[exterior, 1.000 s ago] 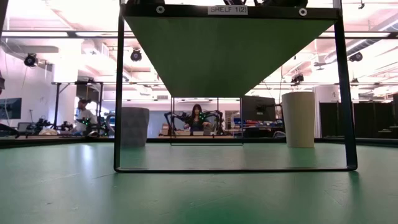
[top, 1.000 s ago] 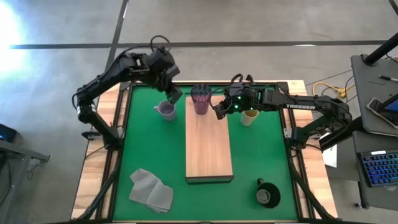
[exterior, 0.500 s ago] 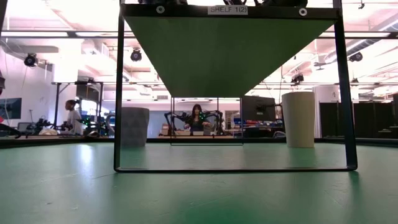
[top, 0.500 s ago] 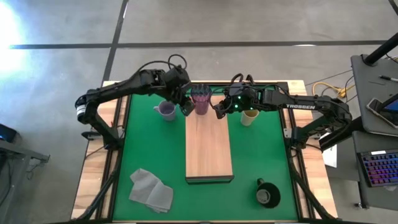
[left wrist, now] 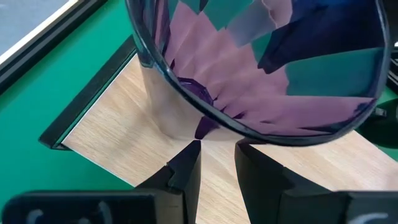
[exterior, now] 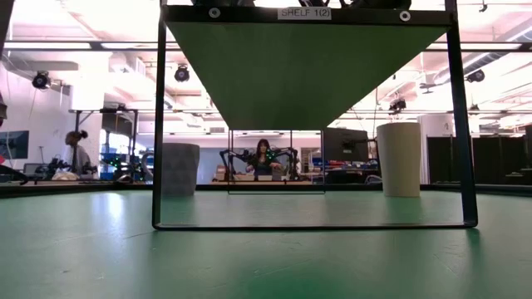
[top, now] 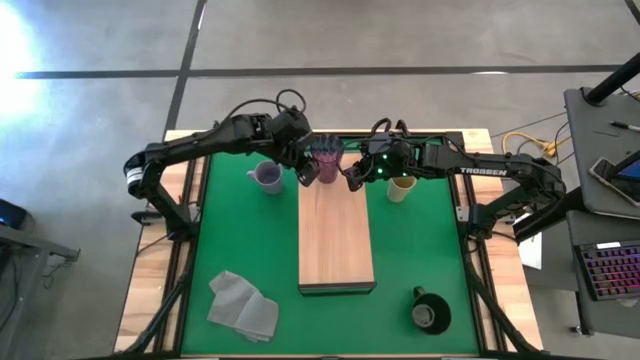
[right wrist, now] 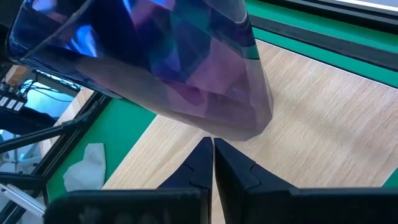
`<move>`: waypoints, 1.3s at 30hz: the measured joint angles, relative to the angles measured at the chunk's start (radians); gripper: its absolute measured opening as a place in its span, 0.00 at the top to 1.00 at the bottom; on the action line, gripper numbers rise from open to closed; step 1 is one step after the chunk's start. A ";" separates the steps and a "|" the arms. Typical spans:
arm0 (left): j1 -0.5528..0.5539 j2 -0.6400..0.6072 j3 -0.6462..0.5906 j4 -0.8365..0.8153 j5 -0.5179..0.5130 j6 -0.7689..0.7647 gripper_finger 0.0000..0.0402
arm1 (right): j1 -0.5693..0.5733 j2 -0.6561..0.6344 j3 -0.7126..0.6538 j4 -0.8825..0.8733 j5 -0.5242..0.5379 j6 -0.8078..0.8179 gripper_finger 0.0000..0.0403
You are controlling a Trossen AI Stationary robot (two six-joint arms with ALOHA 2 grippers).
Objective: Stack small to large cups/mugs on shelf
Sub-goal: Put the violet cup on the shelf, then put the white cup on the shelf
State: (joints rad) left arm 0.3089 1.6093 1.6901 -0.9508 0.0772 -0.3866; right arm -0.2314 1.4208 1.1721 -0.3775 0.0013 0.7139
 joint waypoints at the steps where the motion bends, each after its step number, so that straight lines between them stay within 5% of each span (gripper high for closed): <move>1: 0.004 0.000 0.000 0.000 0.001 0.000 0.79 | 0.000 0.000 0.000 -0.001 0.000 0.000 0.98; 15: -0.020 -0.112 0.000 -0.256 0.006 0.022 0.79 | 0.004 -0.060 -0.001 -0.061 -0.001 -0.034 0.98; 23: -0.032 -0.227 -0.036 -0.272 -0.019 -0.052 0.79 | 0.033 -0.109 -0.003 -0.096 -0.001 -0.035 0.98; 28: -0.034 -0.289 -0.122 -0.271 -0.026 -0.076 0.79 | 0.090 -0.174 -0.002 -0.336 0.002 -0.087 0.98; 32: -0.037 -0.327 -0.209 -0.255 -0.026 -0.109 0.79 | 0.112 -0.250 -0.002 -0.543 0.121 -0.044 0.98; 39: -0.059 -0.352 -0.318 -0.112 0.006 -0.133 0.79 | 0.115 -0.362 -0.003 -0.589 0.177 -0.006 0.98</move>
State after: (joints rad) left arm 0.2495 1.2570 1.3724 -1.0633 0.0834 -0.5200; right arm -0.1162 1.0589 1.1694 -0.9662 0.1780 0.7081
